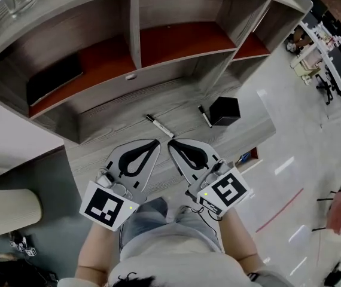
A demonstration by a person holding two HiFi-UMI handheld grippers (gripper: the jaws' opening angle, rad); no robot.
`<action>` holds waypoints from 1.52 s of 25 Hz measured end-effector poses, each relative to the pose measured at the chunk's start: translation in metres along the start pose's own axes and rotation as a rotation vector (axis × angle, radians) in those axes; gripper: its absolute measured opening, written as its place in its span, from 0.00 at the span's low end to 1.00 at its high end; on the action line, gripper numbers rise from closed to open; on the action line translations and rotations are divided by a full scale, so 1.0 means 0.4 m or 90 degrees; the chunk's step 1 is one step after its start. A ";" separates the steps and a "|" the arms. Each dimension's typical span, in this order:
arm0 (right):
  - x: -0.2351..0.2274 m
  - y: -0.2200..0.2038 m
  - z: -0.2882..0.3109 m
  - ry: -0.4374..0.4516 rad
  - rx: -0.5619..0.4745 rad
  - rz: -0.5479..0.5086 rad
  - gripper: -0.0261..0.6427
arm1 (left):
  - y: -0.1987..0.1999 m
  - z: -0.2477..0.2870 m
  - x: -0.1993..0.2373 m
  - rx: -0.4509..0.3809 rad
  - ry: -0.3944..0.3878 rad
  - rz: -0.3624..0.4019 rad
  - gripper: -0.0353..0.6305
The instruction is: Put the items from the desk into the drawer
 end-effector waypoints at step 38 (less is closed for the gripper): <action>-0.280 -0.497 0.343 -0.049 0.435 0.008 0.15 | -0.118 0.183 0.136 0.103 -0.100 -0.020 0.07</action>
Point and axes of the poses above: the fingertips, and each gripper's own axes: z forward along the fingers, x to its left, y out of its top, the point moved 6 cm from there along -z, backward along the fingers, and after that the axes turned 10 degrees about x, right-handed, at the moved point
